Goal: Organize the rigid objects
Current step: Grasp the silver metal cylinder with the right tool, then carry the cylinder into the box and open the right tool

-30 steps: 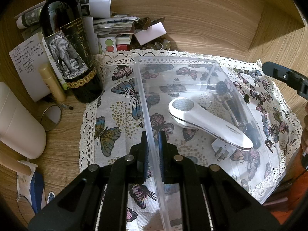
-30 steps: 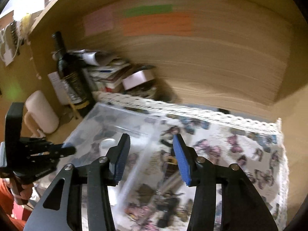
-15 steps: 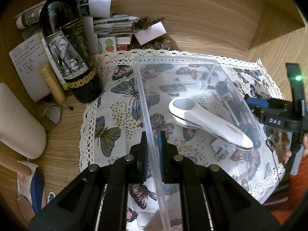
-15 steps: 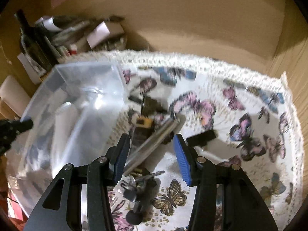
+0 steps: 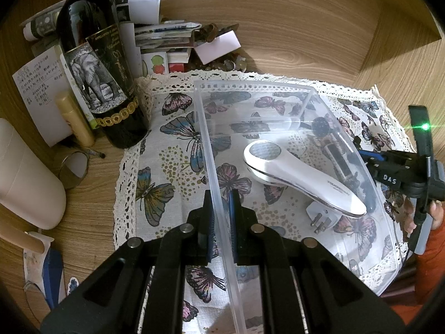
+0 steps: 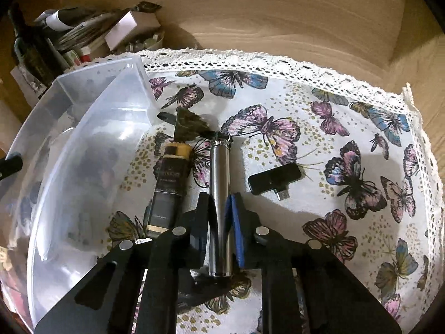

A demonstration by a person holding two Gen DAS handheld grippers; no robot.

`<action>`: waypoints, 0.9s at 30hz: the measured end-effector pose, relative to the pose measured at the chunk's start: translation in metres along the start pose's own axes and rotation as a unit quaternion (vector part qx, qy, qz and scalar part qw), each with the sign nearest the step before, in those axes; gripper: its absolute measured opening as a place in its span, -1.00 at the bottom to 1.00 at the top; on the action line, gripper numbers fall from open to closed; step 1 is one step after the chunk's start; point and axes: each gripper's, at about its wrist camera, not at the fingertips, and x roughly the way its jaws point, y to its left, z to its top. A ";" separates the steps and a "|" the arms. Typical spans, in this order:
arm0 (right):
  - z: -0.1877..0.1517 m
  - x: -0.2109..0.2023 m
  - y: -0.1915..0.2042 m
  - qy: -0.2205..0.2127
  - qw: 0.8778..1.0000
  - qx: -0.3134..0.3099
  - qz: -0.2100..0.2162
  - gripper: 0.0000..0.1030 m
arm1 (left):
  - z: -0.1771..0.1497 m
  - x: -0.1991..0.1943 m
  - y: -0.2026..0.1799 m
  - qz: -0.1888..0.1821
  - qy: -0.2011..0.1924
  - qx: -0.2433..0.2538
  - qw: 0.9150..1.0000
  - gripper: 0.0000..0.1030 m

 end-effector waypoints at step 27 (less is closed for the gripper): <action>0.050 -0.118 0.067 -0.181 0.979 -0.056 0.072 -0.72 | 0.000 0.000 0.000 0.001 0.000 0.001 1.000 -0.82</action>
